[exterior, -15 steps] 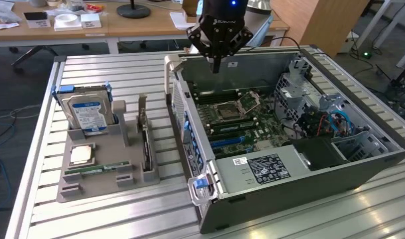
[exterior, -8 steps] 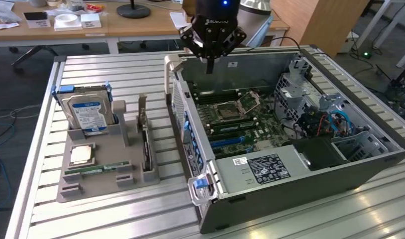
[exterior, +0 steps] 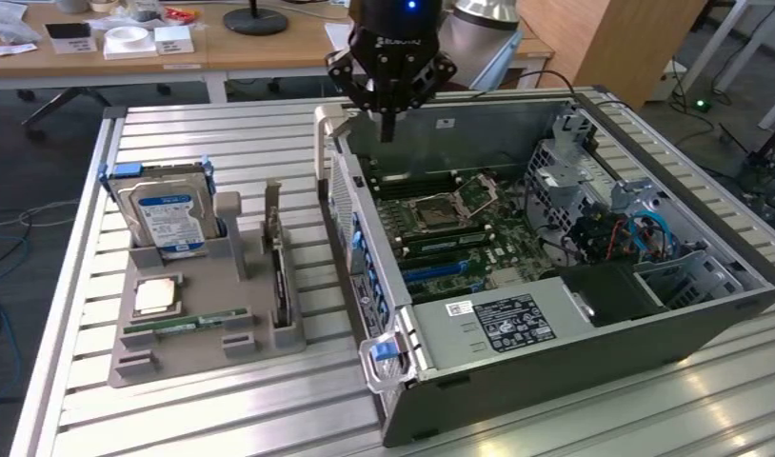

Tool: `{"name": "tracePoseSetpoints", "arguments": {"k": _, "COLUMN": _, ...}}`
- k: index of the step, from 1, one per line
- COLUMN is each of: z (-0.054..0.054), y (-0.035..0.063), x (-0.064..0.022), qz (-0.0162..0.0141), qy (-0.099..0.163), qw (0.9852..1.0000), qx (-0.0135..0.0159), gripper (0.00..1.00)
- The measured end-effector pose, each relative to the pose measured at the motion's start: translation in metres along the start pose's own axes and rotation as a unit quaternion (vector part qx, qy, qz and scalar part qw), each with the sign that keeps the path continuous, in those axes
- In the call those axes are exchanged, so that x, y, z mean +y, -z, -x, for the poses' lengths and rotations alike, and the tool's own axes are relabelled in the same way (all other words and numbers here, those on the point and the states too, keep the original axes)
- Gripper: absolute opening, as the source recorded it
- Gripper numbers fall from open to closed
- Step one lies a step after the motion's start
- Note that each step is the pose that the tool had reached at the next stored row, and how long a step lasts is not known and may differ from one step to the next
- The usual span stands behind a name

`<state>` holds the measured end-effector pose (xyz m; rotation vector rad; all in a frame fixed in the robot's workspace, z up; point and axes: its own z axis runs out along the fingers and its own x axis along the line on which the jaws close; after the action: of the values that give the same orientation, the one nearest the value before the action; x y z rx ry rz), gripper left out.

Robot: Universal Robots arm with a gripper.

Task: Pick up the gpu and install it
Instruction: 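Reach for the gpu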

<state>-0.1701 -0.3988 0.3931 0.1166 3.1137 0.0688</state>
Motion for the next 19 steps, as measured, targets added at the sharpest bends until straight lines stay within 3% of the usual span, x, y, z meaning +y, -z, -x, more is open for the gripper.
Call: {"name": "tracePoseSetpoints", "arguments": {"k": 19, "z": -0.036, "y": 0.0008, "x": -0.0027, "qz": 0.0, "qy": 0.0, "qw": 1.0, "qx": 0.0, "gripper": 0.11}}
